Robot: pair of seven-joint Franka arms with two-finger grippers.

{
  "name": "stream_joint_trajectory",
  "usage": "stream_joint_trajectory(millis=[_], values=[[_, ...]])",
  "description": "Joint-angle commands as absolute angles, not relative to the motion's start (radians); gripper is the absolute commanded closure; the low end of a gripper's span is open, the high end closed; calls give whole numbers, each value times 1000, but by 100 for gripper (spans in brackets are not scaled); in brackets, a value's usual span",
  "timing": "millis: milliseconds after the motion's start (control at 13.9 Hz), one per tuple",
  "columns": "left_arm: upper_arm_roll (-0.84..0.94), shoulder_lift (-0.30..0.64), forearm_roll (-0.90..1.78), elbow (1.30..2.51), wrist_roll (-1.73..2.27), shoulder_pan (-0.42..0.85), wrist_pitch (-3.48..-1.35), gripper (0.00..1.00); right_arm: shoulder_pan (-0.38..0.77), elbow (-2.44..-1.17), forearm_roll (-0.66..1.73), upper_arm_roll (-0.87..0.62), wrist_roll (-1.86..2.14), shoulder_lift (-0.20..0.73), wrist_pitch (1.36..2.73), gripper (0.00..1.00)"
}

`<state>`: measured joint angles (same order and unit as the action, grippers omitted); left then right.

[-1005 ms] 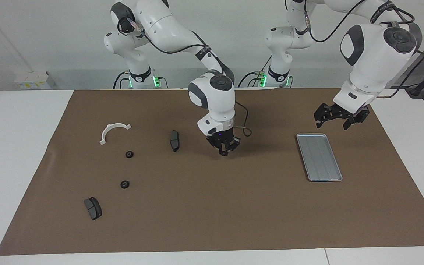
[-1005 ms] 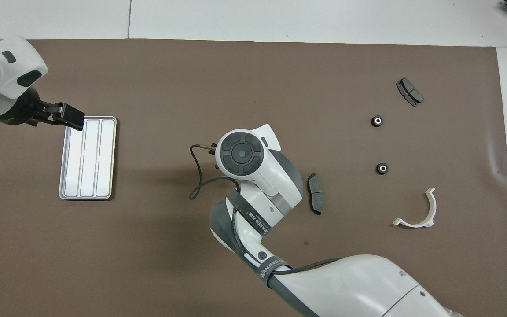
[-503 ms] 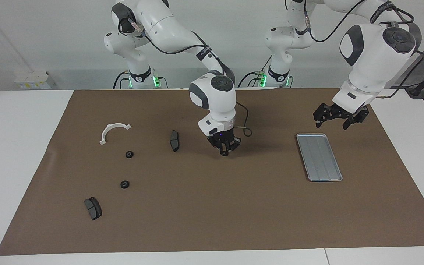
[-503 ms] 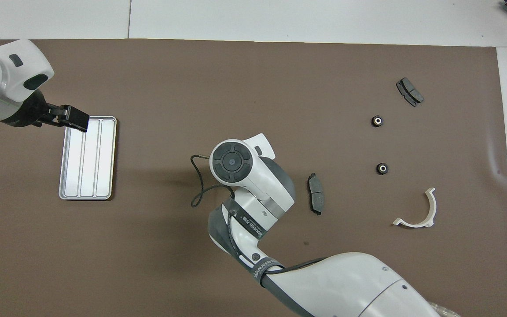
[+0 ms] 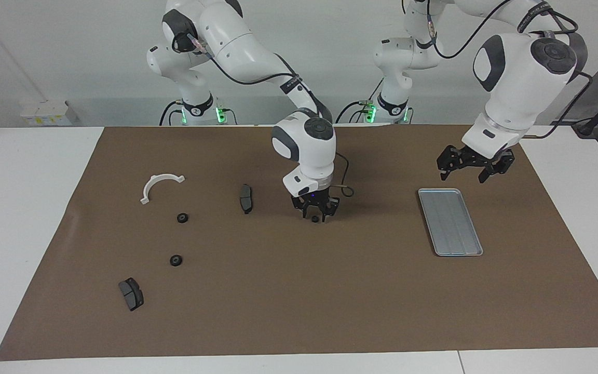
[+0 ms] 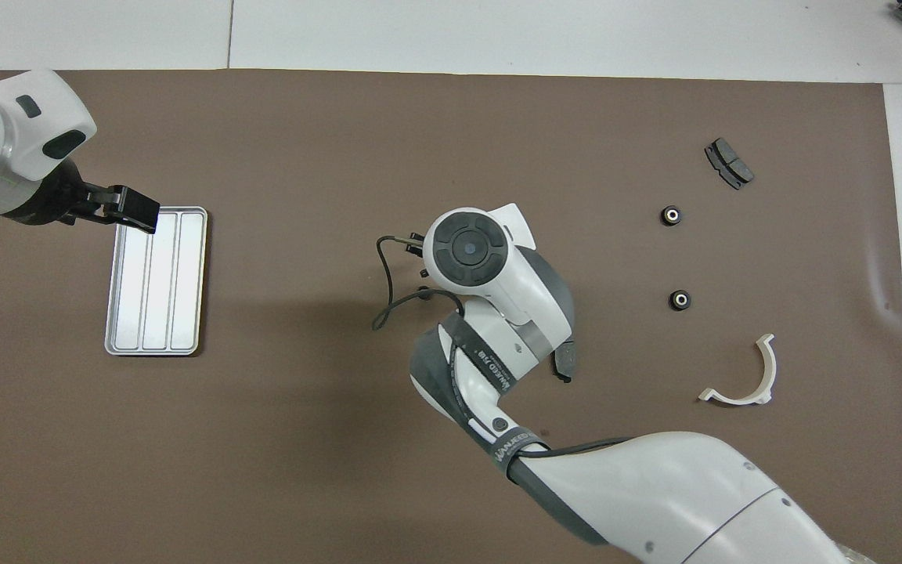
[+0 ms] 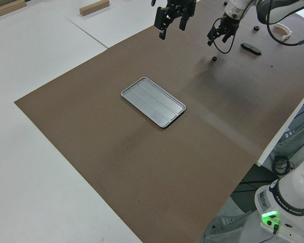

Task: Pick bearing gear from pile to tray
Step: 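Carry the gear with the right gripper to mid-table and release it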

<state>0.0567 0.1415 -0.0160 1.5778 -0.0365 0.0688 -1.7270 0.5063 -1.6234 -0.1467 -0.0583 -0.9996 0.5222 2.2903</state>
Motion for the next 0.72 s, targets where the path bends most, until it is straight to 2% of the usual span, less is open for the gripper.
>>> stream_joint_trajectory(millis=[0,287,646], values=[[45,110,-8,1626,33,104,-1790,0,410,-1762,-153,-74,-869,393,2298,0],[46,60,-8,1770,92,146,-1968,0,289,-1879,-143,-75,-674,293,2299,0],[46,25,-6,1896,363,346,-2131,0,131,-1986,-19,-75,-337,226,2306,0]])
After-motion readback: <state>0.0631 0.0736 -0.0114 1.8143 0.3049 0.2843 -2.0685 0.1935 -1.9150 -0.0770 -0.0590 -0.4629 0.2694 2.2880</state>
